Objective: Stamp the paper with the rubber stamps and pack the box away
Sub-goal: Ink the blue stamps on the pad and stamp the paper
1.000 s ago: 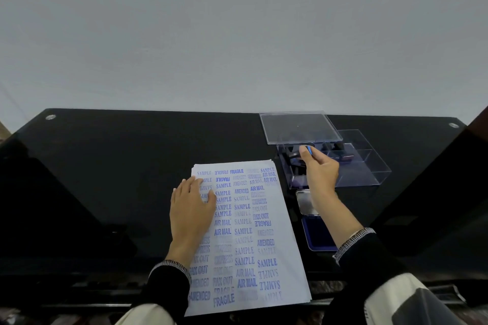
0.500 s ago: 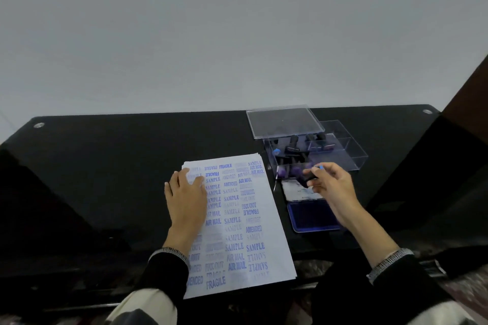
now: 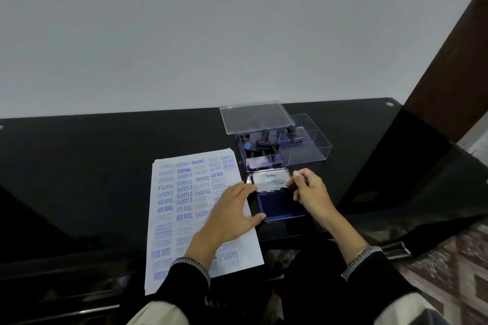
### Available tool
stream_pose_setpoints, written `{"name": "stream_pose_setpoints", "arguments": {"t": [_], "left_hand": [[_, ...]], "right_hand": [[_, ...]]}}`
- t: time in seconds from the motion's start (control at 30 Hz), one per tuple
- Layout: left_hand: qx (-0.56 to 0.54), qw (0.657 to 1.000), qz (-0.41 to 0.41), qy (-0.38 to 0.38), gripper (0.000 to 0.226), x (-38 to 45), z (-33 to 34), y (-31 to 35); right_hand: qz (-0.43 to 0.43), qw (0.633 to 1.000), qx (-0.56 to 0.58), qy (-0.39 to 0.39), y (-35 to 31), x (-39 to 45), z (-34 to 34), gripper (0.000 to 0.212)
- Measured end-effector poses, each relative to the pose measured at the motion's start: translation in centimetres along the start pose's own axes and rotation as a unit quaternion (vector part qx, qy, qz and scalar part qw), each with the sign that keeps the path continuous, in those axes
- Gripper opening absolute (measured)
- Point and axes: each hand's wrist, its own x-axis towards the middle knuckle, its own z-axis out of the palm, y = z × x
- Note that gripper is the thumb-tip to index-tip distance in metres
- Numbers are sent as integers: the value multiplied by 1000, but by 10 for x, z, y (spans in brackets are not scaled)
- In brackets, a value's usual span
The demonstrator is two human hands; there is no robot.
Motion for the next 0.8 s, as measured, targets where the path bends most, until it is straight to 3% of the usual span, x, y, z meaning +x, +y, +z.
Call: {"name": "stream_pose_setpoints", "arguments": {"t": [0.17,0.43,0.8], "left_hand": [[54,998,27,-24,83,4,7,-3],[44,999,19,-2,82,4,10,-5],[27,1000,-2,3,85,4,7,0]], "right_hand": [[-39,999,-25,-2,-1,-1,5,24],[-113,988,-101,-36,-3,-3,16,15],[-106,987,-118,-28,2,1,17,17]]}}
